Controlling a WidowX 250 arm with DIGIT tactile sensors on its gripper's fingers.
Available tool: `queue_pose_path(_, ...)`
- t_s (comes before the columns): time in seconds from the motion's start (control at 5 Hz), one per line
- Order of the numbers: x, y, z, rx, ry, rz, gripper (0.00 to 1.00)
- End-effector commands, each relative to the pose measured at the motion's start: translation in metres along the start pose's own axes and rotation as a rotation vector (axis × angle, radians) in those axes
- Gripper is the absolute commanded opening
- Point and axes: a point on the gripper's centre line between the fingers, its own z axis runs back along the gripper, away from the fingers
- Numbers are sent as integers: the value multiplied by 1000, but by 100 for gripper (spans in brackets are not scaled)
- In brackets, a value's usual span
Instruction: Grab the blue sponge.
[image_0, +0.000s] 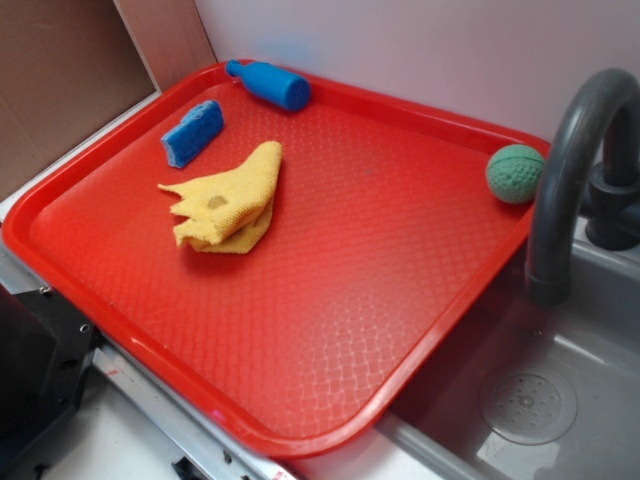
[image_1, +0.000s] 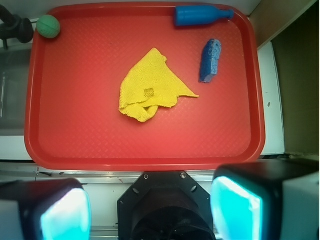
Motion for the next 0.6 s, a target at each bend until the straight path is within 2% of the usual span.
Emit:
queue_pose_path(0.0,27,26,-11,7,-192,359,100)
queue_pose_path(0.2,46,43,-33,-2,-250,455,100)
queue_pose_path(0.4,66,58,-52,-12,-265,485,100)
